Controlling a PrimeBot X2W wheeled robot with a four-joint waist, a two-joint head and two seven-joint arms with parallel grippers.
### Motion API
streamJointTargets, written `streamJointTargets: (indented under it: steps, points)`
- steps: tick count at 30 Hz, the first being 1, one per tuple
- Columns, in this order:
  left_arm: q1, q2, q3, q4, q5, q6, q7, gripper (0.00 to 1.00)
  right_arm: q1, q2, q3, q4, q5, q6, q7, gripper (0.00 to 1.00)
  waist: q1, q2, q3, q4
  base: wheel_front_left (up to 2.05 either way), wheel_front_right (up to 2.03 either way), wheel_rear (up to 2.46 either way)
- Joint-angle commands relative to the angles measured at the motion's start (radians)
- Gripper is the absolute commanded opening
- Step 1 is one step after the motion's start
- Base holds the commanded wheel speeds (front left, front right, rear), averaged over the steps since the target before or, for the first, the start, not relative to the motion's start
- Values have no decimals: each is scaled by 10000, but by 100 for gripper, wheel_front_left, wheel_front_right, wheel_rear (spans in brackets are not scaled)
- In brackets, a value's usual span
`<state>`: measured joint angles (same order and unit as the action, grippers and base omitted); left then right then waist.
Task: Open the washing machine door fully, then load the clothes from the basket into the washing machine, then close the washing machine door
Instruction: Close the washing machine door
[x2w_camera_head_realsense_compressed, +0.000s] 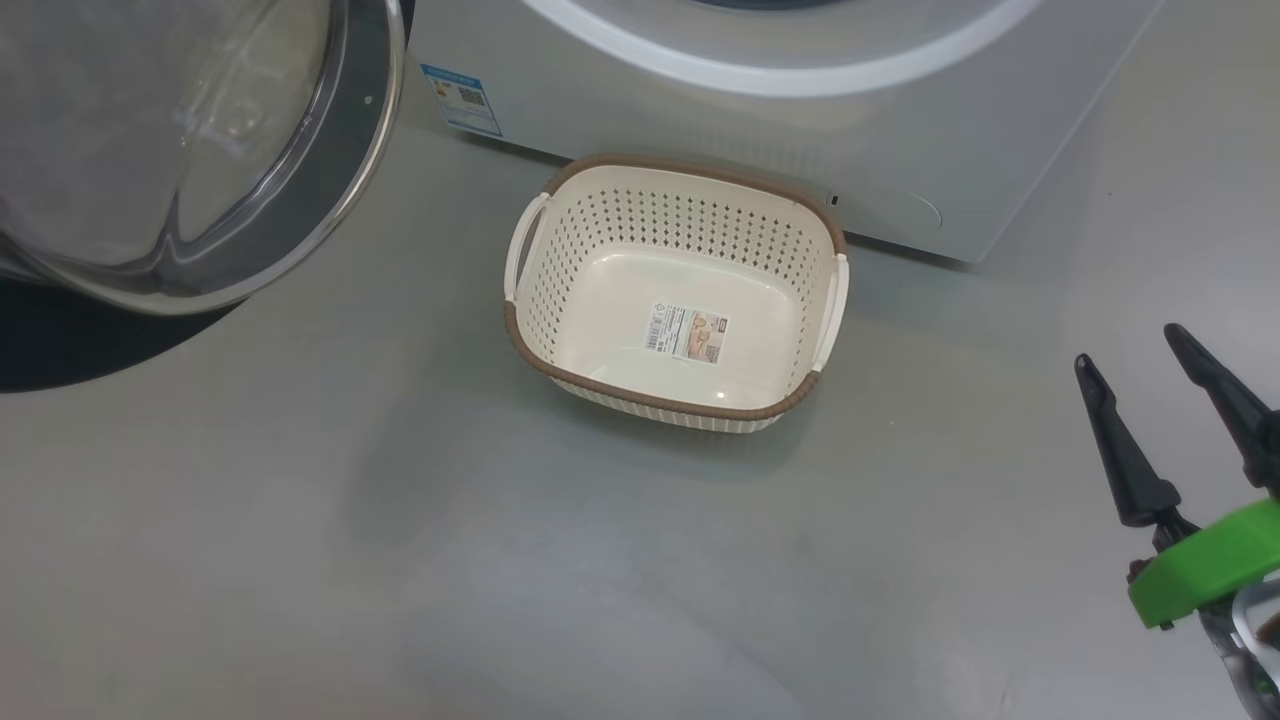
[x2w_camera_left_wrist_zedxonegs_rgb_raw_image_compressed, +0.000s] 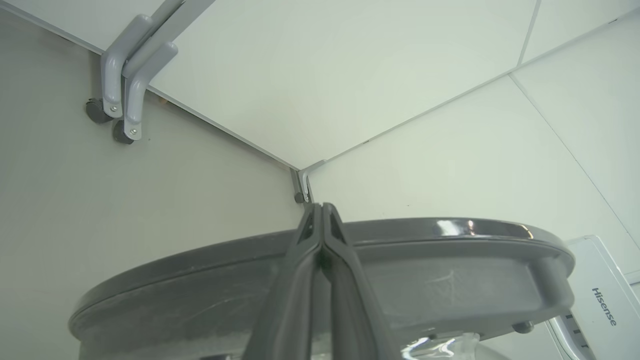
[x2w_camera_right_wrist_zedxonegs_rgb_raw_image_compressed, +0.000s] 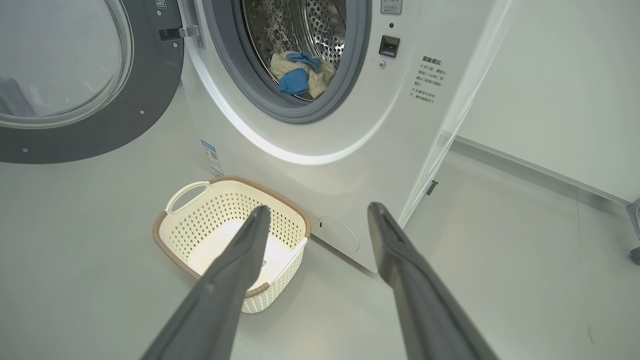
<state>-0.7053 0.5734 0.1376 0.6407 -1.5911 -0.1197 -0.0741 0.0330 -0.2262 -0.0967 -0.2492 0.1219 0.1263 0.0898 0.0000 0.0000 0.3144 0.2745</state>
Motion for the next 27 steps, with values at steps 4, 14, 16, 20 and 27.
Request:
streamJointTargets:
  steps: [4, 14, 16, 20, 27]
  points:
    - [-211, 305, 302, -636, 278, -109, -450, 0, -239, -318, 266, -367, 50, 44, 98, 100, 0, 0, -42, -14, 0, 0, 0]
    - [-413, 278, 279, 218, 553, -109, -997, 0, -211, -340, 332, -370, 91, 44, 110, 100, 0, 0, -81, -138, 0, 0, 0]
    - [-533, 304, 247, 477, 644, -109, -1102, 0, -197, -353, 336, -364, 101, 44, 115, 100, 0, 0, -87, -176, 0, 0, 0]
    - [-754, 362, 241, 709, 677, -109, -1183, 0, -183, -387, 332, -348, 130, 44, 101, 100, 0, 0, -95, -294, 0, 0, 0]
    - [-751, 315, 144, 322, 366, -109, -564, 0, -104, -368, 267, -395, 140, 44, 137, 100, 0, 0, -33, -365, 0, 0, 0]
